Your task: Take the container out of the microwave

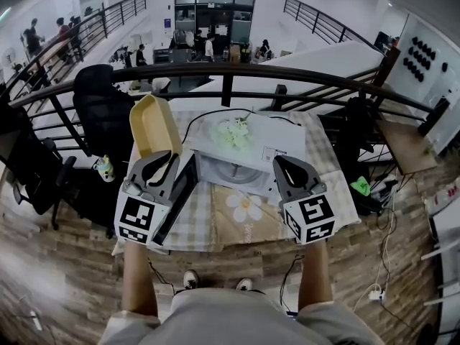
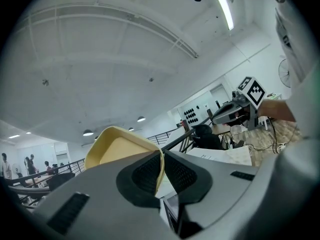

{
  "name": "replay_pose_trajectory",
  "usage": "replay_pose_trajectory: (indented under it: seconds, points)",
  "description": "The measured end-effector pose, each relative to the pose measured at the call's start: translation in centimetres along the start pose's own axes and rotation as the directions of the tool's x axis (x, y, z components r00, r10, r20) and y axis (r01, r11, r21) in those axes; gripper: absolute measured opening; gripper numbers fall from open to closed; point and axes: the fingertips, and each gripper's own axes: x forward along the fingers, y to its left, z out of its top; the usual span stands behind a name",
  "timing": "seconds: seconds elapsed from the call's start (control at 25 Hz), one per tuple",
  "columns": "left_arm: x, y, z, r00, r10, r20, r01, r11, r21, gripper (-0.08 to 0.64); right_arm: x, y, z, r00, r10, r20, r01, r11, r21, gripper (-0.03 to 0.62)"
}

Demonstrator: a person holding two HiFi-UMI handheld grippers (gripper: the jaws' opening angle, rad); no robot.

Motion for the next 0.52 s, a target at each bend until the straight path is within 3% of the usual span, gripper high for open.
replay_pose_trajectory:
  seconds: [0.52]
  points:
    - [1.6,-0.5,-1.3,0.999,-0.037,-0.02,0.037,0.999,-0.01,0.04,1.0,-0.9,-1.1,0.999,-0.024,-0.021,0.024,1.0,0.016,0.012]
